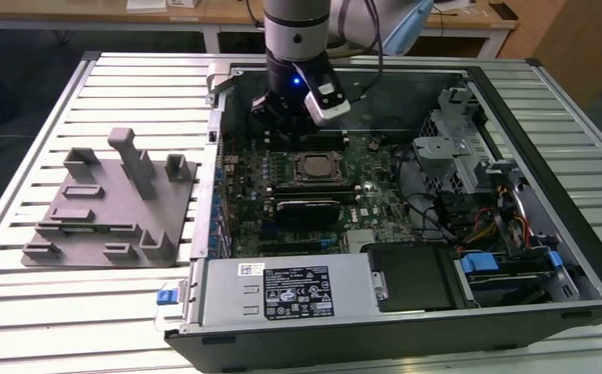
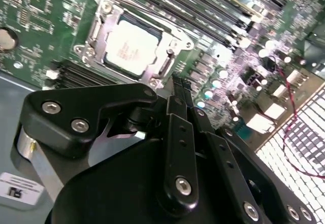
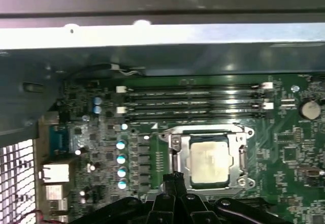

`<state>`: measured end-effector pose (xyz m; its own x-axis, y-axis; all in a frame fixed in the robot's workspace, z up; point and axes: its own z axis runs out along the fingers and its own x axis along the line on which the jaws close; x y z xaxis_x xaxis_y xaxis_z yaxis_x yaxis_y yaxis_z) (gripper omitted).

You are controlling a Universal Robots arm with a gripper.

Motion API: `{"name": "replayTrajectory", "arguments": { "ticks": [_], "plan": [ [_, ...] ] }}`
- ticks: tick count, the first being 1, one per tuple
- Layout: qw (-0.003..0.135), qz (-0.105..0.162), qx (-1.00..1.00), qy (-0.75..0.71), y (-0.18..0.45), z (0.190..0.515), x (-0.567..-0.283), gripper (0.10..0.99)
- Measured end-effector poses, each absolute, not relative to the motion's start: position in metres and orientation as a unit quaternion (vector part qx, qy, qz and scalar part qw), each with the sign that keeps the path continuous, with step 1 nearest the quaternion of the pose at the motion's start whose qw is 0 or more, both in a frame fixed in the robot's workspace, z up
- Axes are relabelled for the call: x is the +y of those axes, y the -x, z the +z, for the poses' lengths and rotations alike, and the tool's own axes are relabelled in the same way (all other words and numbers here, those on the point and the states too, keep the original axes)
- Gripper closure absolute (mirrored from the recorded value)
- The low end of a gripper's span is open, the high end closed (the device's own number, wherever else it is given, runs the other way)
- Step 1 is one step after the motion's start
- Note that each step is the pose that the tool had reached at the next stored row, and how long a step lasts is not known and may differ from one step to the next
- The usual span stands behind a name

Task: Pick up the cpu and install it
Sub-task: 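Install the first cpu locking lever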

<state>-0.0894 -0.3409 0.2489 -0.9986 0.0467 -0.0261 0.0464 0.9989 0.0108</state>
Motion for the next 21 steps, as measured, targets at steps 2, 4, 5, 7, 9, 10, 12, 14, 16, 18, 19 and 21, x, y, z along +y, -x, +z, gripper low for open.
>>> {"name": "replayTrajectory", "arguments": {
  "ticks": [2,4,5,7,9,10,12,14,16,18,19,21],
  "plan": [
    [0.013,0.005,1.000,-0.023,0.093,0.249,-0.341,0.980],
    [0.013,0.005,1.000,-0.023,0.097,0.249,-0.341,0.980],
    [0.013,0.005,1.000,-0.023,0.099,0.249,-0.341,0.980],
    [0.013,0.005,1.000,-0.023,0.102,0.249,-0.341,0.980],
    [0.013,0.005,1.000,-0.023,0.107,0.248,-0.341,0.980],
    [0.013,0.005,1.000,-0.023,0.109,0.248,-0.341,0.980],
    [0.013,0.005,1.000,-0.023,0.112,0.248,-0.341,0.980],
    [0.013,0.005,1.000,-0.023,0.112,0.248,-0.341,0.980],
    [0.013,0.006,1.000,-0.023,0.112,0.248,-0.341,0.980],
    [0.013,0.014,1.000,-0.024,0.112,0.248,-0.341,0.980],
    [0.013,0.018,0.999,-0.024,0.113,0.248,-0.341,0.980],
    [0.013,0.030,0.999,-0.024,0.113,0.248,-0.341,0.980]
  ]
}}
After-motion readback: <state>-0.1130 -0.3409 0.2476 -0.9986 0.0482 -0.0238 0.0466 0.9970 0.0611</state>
